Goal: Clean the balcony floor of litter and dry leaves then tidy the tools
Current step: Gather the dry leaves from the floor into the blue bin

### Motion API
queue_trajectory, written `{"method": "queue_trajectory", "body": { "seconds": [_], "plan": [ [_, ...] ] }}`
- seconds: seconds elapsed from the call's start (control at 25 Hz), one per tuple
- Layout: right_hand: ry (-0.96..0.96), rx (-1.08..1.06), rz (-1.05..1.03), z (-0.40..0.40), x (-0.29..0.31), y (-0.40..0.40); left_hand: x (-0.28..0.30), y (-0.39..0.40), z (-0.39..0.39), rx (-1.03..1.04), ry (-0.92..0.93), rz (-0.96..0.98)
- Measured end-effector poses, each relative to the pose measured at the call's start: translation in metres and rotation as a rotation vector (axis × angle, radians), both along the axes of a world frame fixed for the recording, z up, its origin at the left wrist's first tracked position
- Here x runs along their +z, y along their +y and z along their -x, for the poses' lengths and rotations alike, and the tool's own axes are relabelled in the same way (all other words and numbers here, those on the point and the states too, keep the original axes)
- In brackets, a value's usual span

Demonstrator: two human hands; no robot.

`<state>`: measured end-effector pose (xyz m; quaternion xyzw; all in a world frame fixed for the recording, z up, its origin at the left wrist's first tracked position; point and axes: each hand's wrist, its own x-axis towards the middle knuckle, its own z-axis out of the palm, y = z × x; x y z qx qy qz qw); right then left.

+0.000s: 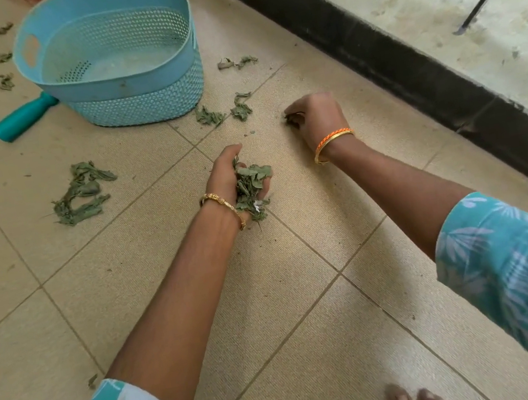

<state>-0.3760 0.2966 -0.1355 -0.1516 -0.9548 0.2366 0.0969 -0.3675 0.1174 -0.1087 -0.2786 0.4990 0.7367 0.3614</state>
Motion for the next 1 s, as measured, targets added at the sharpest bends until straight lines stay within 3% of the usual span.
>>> {"method": "queue_trajectory", "body": {
  "seconds": [0.2, 0.36, 0.48, 0.6, 0.76, 0.88, 1.0],
  "plan": [
    [0.034, 0.009, 0.512, -0.042, 0.044, -0.044, 0.012, -0.002, 0.000, -0.088, 0.062, -0.195],
    [-0.078, 0.096, 0.662, -0.058, 0.049, -0.071, 0.008, -0.010, 0.002, -0.092, 0.103, -0.221],
    [-0.076, 0.091, 0.511, -0.046, 0.052, -0.070, 0.007, -0.016, 0.004, 0.007, 0.068, -0.174],
    [-0.096, 0.100, 0.488, -0.019, 0.056, -0.064, 0.005, -0.027, 0.012, 0.100, -0.008, -0.146],
    [-0.215, 0.179, 0.108, 0.039, 0.036, -0.051, 0.000, -0.037, 0.020, 0.073, 0.005, -0.074],
    [-0.287, 0.259, 0.012, 0.066, 0.012, -0.053, -0.001, -0.045, 0.025, 0.055, -0.005, -0.053],
    [-0.153, 0.272, -0.164, 0.067, -0.005, -0.057, -0.001, -0.052, 0.028, 0.037, 0.023, -0.059]
  ]
}}
